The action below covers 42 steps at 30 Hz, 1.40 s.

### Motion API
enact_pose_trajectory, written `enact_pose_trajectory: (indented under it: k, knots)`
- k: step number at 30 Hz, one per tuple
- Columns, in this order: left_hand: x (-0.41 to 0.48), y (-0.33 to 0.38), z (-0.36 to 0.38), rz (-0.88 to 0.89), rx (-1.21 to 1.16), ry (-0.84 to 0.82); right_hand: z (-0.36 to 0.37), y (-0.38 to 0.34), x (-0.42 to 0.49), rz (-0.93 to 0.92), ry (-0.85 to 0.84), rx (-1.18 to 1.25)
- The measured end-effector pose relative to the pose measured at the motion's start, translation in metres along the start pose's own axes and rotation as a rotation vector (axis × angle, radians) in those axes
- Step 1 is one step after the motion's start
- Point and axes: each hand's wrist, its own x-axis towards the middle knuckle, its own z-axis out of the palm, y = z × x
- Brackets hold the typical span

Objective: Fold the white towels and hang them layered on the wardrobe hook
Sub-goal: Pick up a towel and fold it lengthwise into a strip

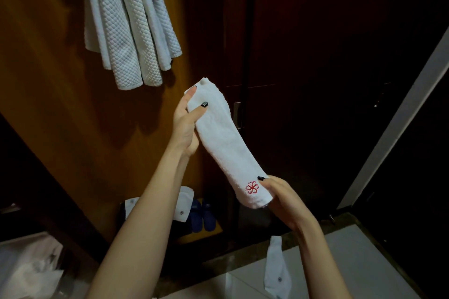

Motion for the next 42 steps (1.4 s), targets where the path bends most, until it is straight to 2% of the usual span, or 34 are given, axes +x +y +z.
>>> enact_pose_trajectory:
  k: [6,10,14,17,21,23,27,32,38,42]
  knots:
    - [-0.001,0.008,0.001,0.014,-0.013,-0.017,0.009,0.002,0.003,-0.006,-0.009,0.064]
    - [0.000,0.012,-0.008,0.057,0.049,0.018,0.007,0.005,0.007,-0.034,-0.016,-0.053]
    - [0.005,0.013,-0.020,0.153,0.249,0.102,0.005,0.002,0.008,-0.062,0.004,-0.246]
    - [0.008,0.010,-0.031,0.185,0.341,0.169,-0.001,0.001,0.011,-0.151,0.108,-0.393]
    - [0.006,0.001,-0.045,0.205,0.325,0.333,-0.003,0.001,0.015,-0.333,0.306,-0.448]
    - [0.004,-0.005,-0.052,0.169,0.329,0.354,-0.004,0.000,0.017,-0.434,0.357,-0.430]
    - [0.001,-0.003,-0.077,-0.075,0.433,0.189,-0.016,-0.002,0.016,-0.416,0.332,-0.323]
    - [0.002,0.013,-0.111,-0.209,0.530,0.006,-0.023,-0.009,0.027,-0.335,0.354,-0.207]
    - [0.006,0.043,-0.140,-0.282,0.701,-0.132,-0.005,-0.021,0.051,-0.302,0.242,-0.331]
    - [0.009,0.069,-0.148,-0.210,0.824,-0.172,0.014,-0.042,0.073,-0.328,0.193,-0.450]
